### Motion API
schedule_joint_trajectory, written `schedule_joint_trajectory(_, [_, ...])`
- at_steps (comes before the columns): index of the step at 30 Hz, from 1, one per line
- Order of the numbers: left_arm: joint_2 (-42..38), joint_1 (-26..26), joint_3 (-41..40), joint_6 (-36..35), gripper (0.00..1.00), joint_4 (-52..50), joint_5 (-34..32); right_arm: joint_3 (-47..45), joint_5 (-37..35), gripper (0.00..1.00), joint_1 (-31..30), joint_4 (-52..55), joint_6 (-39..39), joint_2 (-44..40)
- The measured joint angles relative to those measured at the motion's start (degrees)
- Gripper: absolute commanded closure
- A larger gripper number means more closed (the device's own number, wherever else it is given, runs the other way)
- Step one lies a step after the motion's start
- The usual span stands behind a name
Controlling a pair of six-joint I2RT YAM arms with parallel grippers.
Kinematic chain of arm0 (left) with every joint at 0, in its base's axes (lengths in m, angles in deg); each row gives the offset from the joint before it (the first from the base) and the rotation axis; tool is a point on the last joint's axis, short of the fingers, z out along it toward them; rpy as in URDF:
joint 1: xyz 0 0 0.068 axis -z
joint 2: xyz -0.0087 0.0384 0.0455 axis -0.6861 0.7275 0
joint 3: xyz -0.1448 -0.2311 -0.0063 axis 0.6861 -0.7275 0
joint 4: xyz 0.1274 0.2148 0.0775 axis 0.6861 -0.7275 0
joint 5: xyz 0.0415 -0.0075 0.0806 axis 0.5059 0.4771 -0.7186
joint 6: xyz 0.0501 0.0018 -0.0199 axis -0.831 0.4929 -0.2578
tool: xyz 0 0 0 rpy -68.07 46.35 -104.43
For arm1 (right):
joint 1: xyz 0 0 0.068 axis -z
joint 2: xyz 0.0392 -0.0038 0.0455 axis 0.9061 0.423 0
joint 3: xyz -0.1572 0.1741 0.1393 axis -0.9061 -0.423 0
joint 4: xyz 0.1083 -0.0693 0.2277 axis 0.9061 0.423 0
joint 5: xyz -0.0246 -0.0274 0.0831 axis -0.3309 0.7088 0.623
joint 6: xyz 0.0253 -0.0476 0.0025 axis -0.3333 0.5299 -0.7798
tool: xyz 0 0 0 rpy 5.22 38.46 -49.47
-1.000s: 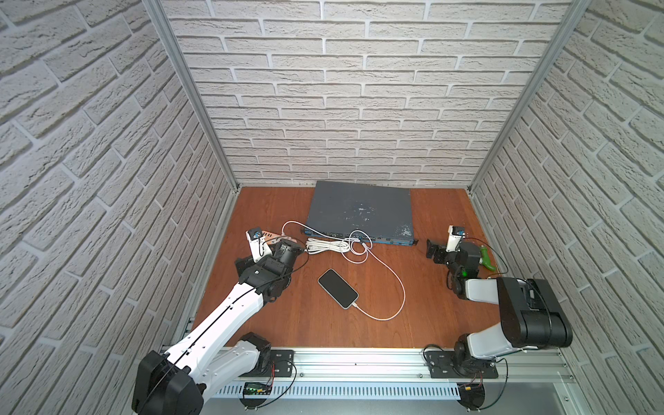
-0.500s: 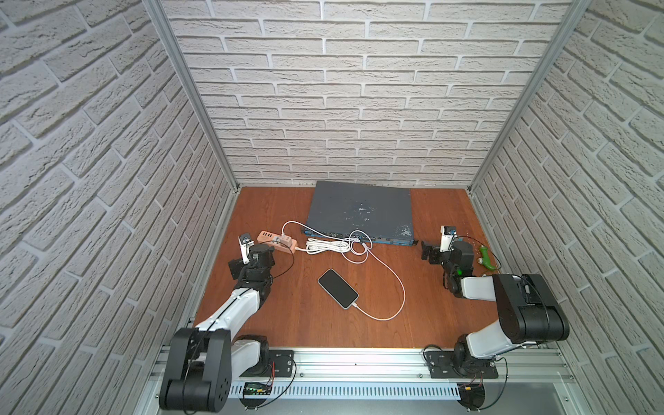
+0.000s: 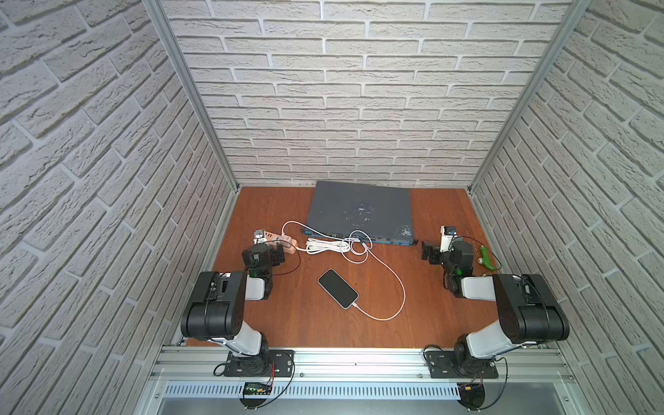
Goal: Plug the charging cable into the phone
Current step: Reset both arms
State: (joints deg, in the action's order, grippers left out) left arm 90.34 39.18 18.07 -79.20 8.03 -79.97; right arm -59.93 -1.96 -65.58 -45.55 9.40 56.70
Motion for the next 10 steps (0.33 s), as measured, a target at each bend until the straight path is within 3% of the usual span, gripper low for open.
schedule_joint_trajectory(10, [0.0,-0.3,0.3,0.3,0.02,0.3,2.1,0.0,0.0,0.01,0.0,0.0,0.0,0.0])
